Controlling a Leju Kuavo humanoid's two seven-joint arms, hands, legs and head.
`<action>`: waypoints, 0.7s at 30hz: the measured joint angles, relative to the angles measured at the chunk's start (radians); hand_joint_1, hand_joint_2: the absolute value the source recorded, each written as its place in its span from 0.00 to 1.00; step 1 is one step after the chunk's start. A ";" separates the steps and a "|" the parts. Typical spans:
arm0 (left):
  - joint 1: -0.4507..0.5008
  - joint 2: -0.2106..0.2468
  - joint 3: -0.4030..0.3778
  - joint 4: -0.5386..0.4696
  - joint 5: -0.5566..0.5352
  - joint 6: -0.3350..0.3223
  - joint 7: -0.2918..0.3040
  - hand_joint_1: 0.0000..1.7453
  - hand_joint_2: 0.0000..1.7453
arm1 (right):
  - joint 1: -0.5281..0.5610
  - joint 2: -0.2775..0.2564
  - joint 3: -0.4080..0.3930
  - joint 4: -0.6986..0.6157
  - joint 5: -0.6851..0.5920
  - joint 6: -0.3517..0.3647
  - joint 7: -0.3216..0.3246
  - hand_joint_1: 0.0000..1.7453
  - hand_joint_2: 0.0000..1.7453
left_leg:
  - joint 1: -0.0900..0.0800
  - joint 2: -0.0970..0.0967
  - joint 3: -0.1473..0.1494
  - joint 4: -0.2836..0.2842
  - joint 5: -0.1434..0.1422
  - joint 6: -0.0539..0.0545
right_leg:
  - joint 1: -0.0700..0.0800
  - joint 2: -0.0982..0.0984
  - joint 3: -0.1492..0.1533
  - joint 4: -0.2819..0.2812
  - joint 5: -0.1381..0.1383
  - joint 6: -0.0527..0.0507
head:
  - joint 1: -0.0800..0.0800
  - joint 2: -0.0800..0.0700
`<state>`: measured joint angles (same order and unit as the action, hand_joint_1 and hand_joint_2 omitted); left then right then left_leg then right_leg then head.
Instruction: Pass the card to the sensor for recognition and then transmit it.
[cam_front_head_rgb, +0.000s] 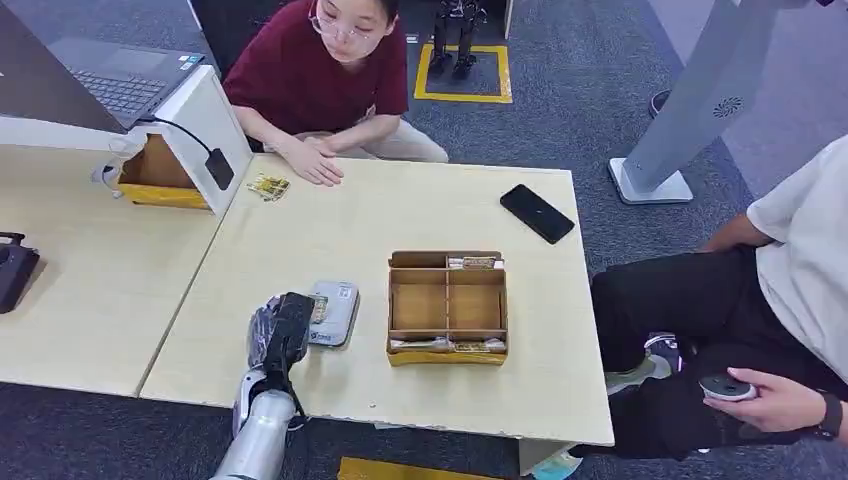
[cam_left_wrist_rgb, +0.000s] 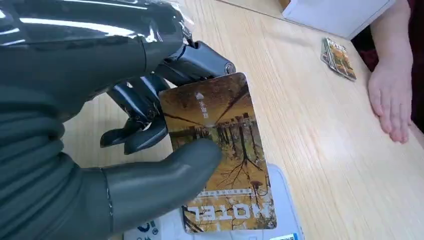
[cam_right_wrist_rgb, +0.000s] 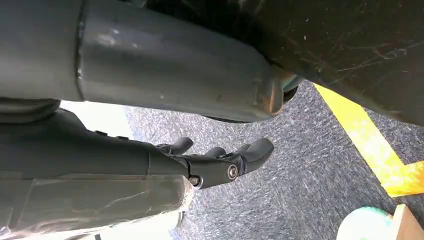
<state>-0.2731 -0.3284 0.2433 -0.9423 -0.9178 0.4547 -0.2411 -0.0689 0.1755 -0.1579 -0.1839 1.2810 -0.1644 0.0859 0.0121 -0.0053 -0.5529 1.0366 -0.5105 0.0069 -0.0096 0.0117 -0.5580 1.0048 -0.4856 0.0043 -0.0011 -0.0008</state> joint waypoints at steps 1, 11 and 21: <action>-0.002 0.000 0.004 0.003 -0.008 0.004 0.000 1.00 1.00 | 0.000 0.000 -0.001 0.000 0.004 0.000 -0.001 0.00 0.00 | 0.000 0.000 0.000 0.000 0.000 0.000 | 0.000 0.000 0.000 0.000 0.000 0.000 | 0.000 0.000; -0.005 -0.004 0.019 0.027 -0.144 0.093 0.021 1.00 1.00 | 0.000 0.003 -0.018 0.000 0.018 0.000 -0.008 0.00 0.00 | 0.000 0.000 0.001 0.000 0.000 0.000 | 0.000 0.000 0.001 0.000 0.000 0.000 | 0.000 0.000; -0.006 -0.004 0.018 0.058 -0.290 0.174 0.059 1.00 1.00 | 0.000 0.006 -0.032 -0.001 0.039 -0.003 -0.013 0.00 0.00 | 0.000 0.000 0.001 0.000 0.000 0.000 | 0.000 0.000 0.001 0.000 0.000 0.000 | 0.000 0.000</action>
<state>-0.2789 -0.3326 0.2617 -0.8842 -1.2075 0.6291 -0.1819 -0.0689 0.1820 -0.1896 -0.1846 1.3203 -0.1675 0.0732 0.0122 -0.0052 -0.5517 1.0366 -0.5105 0.0069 -0.0096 0.0117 -0.5568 1.0048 -0.4855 0.0042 -0.0011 -0.0008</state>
